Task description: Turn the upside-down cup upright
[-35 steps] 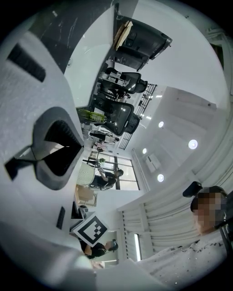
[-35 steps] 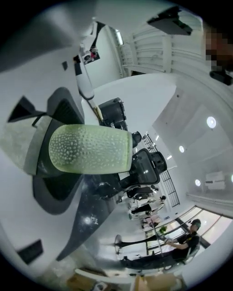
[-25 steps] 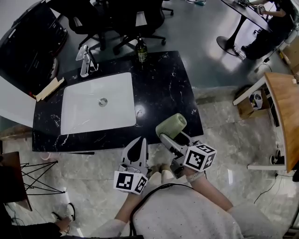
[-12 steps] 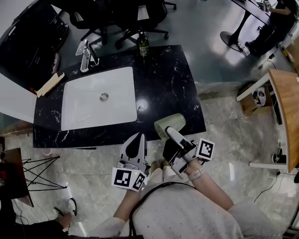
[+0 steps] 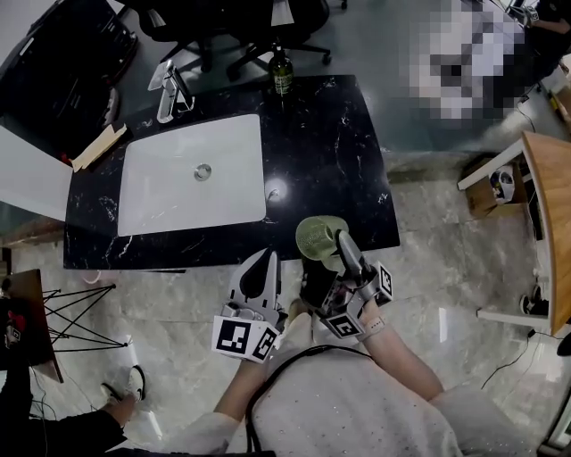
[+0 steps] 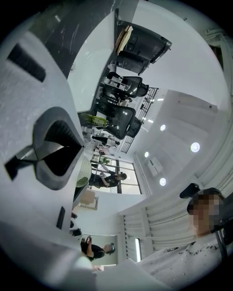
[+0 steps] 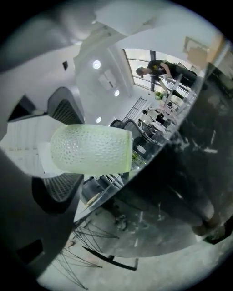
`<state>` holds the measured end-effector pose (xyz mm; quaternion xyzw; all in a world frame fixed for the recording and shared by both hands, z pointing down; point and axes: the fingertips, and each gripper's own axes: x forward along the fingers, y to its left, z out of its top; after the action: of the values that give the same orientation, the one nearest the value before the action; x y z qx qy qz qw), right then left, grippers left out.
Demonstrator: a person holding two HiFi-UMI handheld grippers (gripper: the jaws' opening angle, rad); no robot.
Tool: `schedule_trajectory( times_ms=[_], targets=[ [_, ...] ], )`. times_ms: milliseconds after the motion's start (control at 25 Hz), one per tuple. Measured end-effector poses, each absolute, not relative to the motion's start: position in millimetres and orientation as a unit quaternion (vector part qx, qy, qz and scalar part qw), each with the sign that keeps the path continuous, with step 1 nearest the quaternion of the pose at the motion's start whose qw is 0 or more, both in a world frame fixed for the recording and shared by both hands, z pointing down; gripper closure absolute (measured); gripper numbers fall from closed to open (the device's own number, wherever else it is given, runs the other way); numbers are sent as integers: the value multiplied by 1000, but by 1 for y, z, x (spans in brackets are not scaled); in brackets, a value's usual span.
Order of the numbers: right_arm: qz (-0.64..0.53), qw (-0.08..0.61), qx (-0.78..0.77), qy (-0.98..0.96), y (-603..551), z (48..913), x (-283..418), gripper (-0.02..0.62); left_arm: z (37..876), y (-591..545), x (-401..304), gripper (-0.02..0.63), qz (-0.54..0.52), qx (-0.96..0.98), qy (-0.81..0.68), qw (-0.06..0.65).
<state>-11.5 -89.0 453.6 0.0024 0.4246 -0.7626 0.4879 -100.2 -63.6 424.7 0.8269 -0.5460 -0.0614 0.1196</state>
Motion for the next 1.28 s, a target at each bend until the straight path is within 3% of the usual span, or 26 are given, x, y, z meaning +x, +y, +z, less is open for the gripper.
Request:
schedule_trajectory(
  times_ms=[480,1280],
  targets=[
    [-762,572,113,282,-97,445,-9,262,427,-58,-101,598,-42,824,-552,120],
    [-664,654,244,268,-101,443,14,262,434,-47,-106,598,-7,820,-560,120]
  ],
)
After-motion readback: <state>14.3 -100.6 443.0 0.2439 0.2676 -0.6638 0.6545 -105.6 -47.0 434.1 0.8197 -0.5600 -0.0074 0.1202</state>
